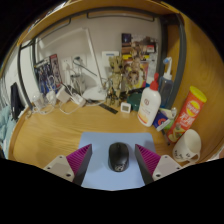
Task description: Arrange mouse
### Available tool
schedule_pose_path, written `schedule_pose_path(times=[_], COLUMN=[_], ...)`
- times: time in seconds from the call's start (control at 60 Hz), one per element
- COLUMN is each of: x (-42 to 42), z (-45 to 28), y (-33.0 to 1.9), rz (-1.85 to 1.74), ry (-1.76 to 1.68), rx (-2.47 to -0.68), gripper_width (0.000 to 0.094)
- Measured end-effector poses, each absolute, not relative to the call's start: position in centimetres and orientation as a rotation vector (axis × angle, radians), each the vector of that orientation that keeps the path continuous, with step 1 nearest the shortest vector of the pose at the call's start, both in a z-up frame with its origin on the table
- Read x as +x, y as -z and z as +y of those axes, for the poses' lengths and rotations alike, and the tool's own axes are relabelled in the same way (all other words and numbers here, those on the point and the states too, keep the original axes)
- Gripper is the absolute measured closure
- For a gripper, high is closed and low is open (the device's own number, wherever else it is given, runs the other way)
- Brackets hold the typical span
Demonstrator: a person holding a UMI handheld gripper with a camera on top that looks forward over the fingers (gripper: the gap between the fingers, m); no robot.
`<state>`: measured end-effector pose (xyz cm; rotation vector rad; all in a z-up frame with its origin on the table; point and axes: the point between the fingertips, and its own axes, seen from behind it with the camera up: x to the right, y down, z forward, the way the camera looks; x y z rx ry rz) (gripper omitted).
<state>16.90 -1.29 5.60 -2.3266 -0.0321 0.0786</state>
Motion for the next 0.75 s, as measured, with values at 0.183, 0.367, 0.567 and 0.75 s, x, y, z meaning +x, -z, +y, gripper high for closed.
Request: schedule_pose_path(times=[0.183, 0.367, 0.567, 0.75], x=[15.6, 11.6, 6.6, 2.5], z=[-2.7, -4.0, -5.7, -7.8], y=[-15.0, -23.3, -28.5, -29.3], rz=[-0.019, -0.004, -0.046, -0.059], ry=[-0.033, -0.057, -0.03, -0.003], rx=[-2.266, -2.172, -2.09, -2.099], gripper_width=[0.0077, 0.0079, 0.0076, 0.0079])
